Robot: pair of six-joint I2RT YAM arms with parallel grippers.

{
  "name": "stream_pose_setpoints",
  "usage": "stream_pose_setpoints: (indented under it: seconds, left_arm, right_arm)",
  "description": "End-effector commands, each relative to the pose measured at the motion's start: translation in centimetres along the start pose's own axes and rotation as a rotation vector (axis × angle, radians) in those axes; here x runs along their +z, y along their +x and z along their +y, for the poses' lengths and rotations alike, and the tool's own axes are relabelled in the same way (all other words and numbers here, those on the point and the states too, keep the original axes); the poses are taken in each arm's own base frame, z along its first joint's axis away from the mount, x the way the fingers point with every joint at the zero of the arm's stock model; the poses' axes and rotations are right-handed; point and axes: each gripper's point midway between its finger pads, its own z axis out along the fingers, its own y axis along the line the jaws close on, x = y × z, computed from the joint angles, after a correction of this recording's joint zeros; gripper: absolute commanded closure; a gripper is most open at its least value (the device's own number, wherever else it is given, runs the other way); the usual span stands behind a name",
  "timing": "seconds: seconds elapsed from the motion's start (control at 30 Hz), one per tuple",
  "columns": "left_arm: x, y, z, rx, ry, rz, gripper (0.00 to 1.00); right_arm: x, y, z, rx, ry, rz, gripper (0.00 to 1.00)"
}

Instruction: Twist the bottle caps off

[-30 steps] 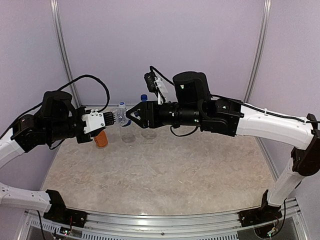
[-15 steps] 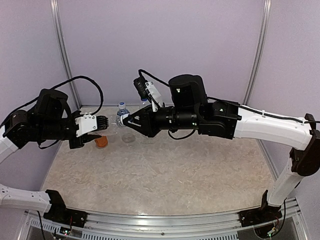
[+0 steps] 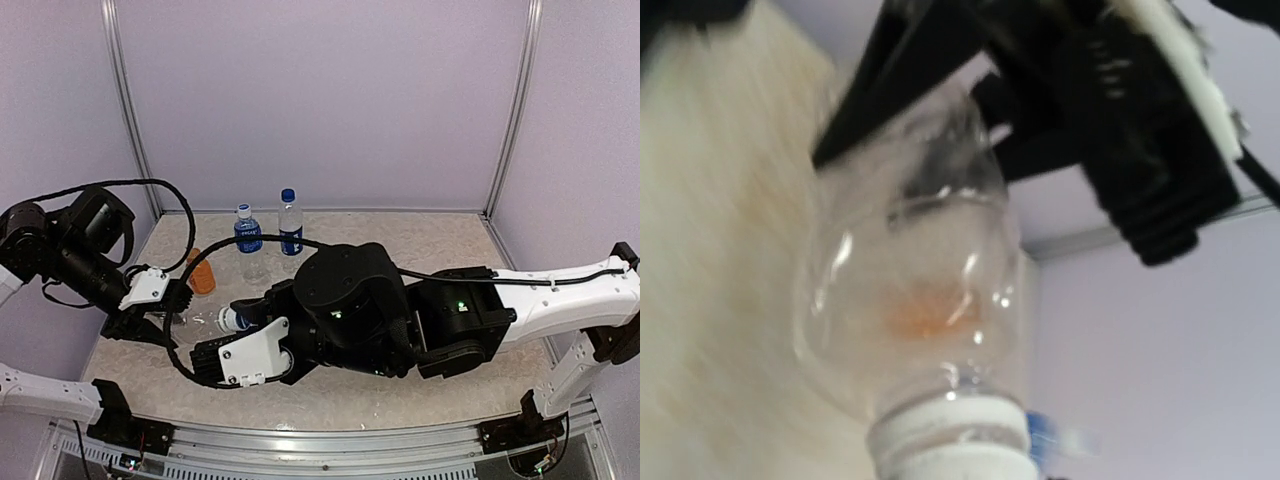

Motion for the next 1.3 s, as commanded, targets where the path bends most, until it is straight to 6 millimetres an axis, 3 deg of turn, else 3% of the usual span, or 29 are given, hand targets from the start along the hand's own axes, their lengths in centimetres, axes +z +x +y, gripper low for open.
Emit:
stream_pose_setpoints:
  seconds: [0.0,0.1,0.23,0.43,0.57,0.67,0.73,0.77,0.83,0.9,0.97,1.0,1.03,1.1,1.17,1.27]
  left_arm:
    - [-0.4,0.0,-3.5,-0.058,0.168,-0.015,0.8]
    - [-0.3,0.2,-3.4,-0.056,0.163,-0.006,0.8]
    - [0.0,0.4,-3.4,-0.053,0.164,-0.001,0.8]
    - [-0.2,0.5,-3.1,-0.05,0.136,0.005,0.8]
    - [-0.4,0.3,-3.1,-0.048,0.132,-0.004,0.8]
    - [-0.5,0.3,-2.9,-0.043,0.123,-0.004,0.8]
    - [-0.5,0.1,-2.4,-0.049,0.095,-0.007,0.8]
    - [-0.5,-0.2,-1.8,-0.055,0.067,-0.019,0.8]
    - [-0.8,-0.9,-0.4,-0.092,-0.005,-0.046,0.8]
    - [-1.5,-1.7,1.2,-0.124,-0.082,-0.085,0.8]
    - [-2.3,-2.5,2.6,-0.157,-0.148,-0.124,0.8]
    - [-2.6,-2.9,3.3,-0.174,-0.178,-0.14,0.8]
    - [-2.9,-3.3,3.8,-0.194,-0.2,-0.16,0.79]
    - [-3.4,-4.0,4.8,-0.244,-0.24,-0.198,0.79]
    - [-3.9,-4.6,5.4,-0.285,-0.265,-0.237,0.79]
    - [-4.3,-4.9,5.6,-0.314,-0.273,-0.266,0.79]
  right_arm:
    - [1.0,3.0,0.0,-0.407,0.09,0.242,1.0]
    - [0.8,2.4,-0.3,-0.481,0.123,0.26,1.0]
    - [-0.4,0.5,-1.1,-0.42,0.152,0.181,1.0]
    - [-5.3,-3.7,-2.1,-0.161,0.166,-0.212,1.0]
    - [-6.9,-3.4,-2.6,-0.08,0.195,-0.266,1.0]
    - [-7.0,-3.2,-2.7,-0.023,0.183,-0.272,1.0]
    - [-6.8,-2.5,-3.8,0.089,0.19,-0.25,1.0]
    - [-6.4,-1.0,-5.1,0.189,0.215,-0.205,1.0]
    - [-5.5,3.7,-8.1,0.441,0.275,-0.074,1.0]
    - [-4.5,10.6,-9.4,0.694,0.323,0.097,1.0]
    - [-4.3,18.2,-9.3,0.941,0.383,0.299,1.0]
    - [-4.4,22.0,-8.7,1.123,0.423,0.393,1.0]
    - [-4.8,25.8,-6.8,1.221,0.424,0.531,1.0]
    - [-5.6,31.4,-3.6,1.36,0.439,0.727,1.0]
    - [-6.3,35.1,0.1,1.427,0.416,0.881,1.0]
    - [-6.8,38.4,5.2,1.487,0.337,1.04,1.0]
